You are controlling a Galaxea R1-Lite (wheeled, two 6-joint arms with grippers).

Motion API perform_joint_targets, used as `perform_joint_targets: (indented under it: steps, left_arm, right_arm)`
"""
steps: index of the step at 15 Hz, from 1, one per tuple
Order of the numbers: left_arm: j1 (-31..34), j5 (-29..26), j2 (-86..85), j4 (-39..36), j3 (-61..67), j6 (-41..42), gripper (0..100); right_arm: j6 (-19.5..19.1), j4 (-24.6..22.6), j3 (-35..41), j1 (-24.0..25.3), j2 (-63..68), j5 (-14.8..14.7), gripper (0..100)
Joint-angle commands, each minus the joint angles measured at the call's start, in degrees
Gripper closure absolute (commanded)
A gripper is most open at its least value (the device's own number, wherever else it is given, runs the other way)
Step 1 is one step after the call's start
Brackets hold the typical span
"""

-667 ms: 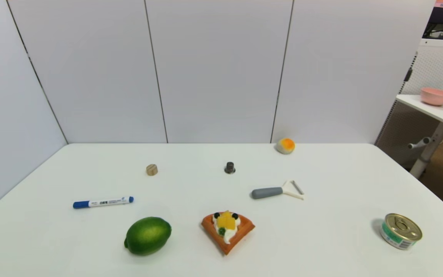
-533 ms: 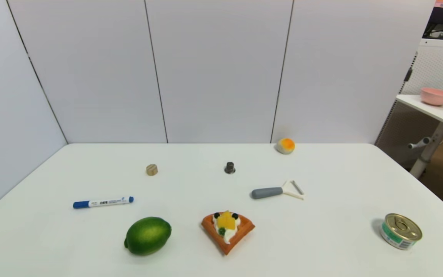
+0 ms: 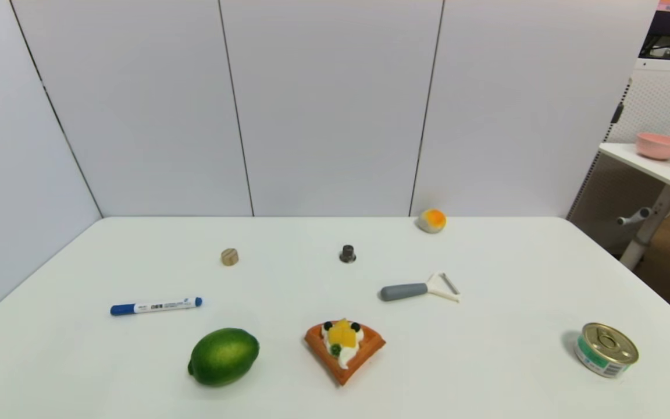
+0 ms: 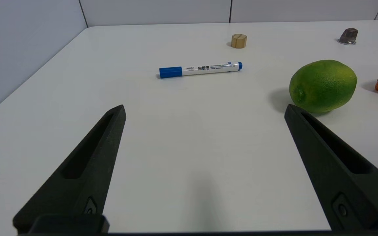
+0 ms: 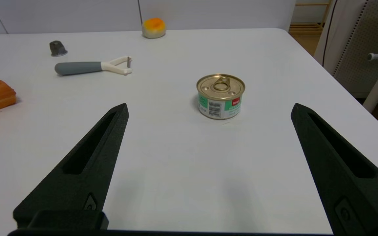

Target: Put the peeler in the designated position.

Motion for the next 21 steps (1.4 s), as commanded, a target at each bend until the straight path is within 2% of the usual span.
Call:
perform_joint_targets:
  steps: [1, 4, 10, 14, 16, 21]
  left_arm:
    - [0.0, 0.1, 0.1, -0.1, 0.0, -0.4, 0]
    - [0.0, 0.8, 4.1, 0.2, -2.9, -1.1, 0]
    - [-2.2, -2.9, 38.4, 8.7, -28.2, 15.4, 0]
    - [-3.2, -15.2, 66.9, 8.8, -45.0, 27.9, 0]
    - [-8.5, -19.5, 80.1, 8.6, -53.3, 31.4, 0]
    - [-23.2, -20.2, 102.6, 8.2, -73.8, 30.5, 0]
  right_arm:
    - [0.0, 0.0, 0.1, 0.0, 0.0, 0.0, 0]
    - [0.0, 0.0, 0.1, 0.0, 0.1, 0.0, 0]
    - [0.0, 0.0, 0.1, 0.0, 0.0, 0.0, 0]
    - [0.0, 0.0, 0.1, 0.0, 0.0, 0.0, 0]
    - [0.0, 0.0, 0.1, 0.0, 0.0, 0.0, 0]
    - [0.0, 0.0, 0.1, 0.0, 0.0, 0.0, 0]
